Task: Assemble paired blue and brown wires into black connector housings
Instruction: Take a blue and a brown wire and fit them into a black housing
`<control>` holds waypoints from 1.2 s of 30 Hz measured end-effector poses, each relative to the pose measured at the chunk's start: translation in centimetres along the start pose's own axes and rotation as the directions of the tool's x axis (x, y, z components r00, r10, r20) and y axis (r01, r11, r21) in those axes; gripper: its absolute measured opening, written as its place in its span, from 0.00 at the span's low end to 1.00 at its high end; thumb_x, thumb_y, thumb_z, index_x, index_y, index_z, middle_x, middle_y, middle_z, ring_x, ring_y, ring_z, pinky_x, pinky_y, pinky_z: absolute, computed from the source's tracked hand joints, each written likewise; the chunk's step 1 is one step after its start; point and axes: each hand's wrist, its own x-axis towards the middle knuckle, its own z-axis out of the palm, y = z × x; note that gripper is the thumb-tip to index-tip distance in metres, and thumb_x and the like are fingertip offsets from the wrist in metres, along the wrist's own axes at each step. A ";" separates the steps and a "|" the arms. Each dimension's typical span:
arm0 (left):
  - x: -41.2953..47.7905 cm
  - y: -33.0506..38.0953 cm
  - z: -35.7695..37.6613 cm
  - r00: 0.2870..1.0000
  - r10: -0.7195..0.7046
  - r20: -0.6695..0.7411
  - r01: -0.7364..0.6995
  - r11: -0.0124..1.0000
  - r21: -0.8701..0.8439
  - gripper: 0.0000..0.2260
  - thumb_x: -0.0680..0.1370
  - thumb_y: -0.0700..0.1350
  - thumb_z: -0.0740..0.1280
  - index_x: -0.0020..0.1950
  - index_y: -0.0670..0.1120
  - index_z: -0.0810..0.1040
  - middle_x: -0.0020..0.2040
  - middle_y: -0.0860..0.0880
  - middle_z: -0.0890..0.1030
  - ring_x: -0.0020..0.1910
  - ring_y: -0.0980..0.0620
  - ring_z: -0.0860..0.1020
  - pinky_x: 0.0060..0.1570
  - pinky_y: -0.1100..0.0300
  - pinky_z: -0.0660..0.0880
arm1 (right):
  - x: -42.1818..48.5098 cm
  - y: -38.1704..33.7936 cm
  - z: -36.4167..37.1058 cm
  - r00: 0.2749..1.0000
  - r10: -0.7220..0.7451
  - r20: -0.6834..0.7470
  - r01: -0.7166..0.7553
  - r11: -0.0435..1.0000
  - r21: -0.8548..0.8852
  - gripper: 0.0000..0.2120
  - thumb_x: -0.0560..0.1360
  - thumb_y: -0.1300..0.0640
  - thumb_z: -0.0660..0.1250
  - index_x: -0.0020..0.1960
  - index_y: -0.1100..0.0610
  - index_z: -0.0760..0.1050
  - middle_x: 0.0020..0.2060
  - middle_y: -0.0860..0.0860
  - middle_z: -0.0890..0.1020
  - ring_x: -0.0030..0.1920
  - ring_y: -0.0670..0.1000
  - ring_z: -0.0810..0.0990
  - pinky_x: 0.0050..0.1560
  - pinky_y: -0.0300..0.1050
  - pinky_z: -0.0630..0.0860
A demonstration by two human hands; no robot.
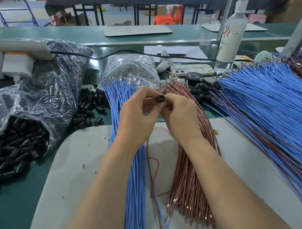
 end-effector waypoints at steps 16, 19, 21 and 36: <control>0.1 -0.5 0.0 1.000 -0.015 -0.019 0.016 0.999 0.030 0.13 0.74 0.33 0.68 0.44 0.52 0.75 0.41 0.56 0.81 0.44 0.60 0.81 0.49 0.67 0.76 | 0.0 0.2 -0.2 0.998 0.040 0.057 -0.040 0.999 0.000 0.05 0.73 0.65 0.67 0.41 0.60 0.80 0.32 0.48 0.76 0.35 0.49 0.71 0.36 0.38 0.61; 0.1 -0.6 0.1 1.000 -0.020 -0.003 0.020 1.000 -0.005 0.13 0.74 0.32 0.68 0.44 0.51 0.76 0.42 0.54 0.82 0.46 0.57 0.82 0.50 0.65 0.76 | 0.1 0.2 -0.2 0.997 0.046 0.055 -0.047 0.999 0.022 0.08 0.73 0.66 0.66 0.37 0.56 0.76 0.28 0.45 0.73 0.32 0.47 0.70 0.34 0.39 0.61; 0.1 -0.6 0.1 1.000 -0.027 0.005 0.027 0.999 -0.030 0.13 0.74 0.32 0.68 0.44 0.51 0.76 0.43 0.52 0.82 0.47 0.55 0.82 0.51 0.62 0.77 | 0.1 0.4 -0.1 0.998 0.041 0.056 -0.042 0.999 0.016 0.07 0.72 0.66 0.66 0.37 0.58 0.77 0.29 0.48 0.75 0.33 0.49 0.71 0.35 0.42 0.64; -0.1 0.3 -0.2 0.996 -0.067 0.066 0.079 0.976 -0.202 0.08 0.74 0.29 0.67 0.47 0.41 0.77 0.43 0.45 0.83 0.45 0.54 0.82 0.49 0.64 0.77 | 0.5 1.3 0.3 0.997 0.022 0.072 -0.028 0.997 0.077 0.06 0.74 0.64 0.66 0.42 0.59 0.81 0.31 0.49 0.78 0.33 0.46 0.71 0.37 0.45 0.70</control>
